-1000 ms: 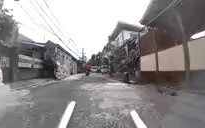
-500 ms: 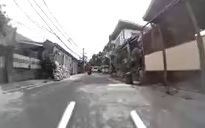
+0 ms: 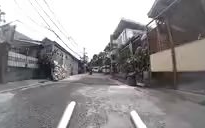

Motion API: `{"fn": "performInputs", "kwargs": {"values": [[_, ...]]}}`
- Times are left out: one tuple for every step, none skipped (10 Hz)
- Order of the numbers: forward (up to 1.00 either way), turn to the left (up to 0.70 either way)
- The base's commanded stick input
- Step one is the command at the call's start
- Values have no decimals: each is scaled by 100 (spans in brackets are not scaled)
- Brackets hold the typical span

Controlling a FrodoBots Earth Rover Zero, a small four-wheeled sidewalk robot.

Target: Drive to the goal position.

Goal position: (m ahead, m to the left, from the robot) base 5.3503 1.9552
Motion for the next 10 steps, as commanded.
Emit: {"fn": "performInputs", "kwargs": {"values": [[85,0],[85,0],[85,0],[85,0],[85,0],[85,0],[85,0],[85,0],[85,0],[85,0]]}}
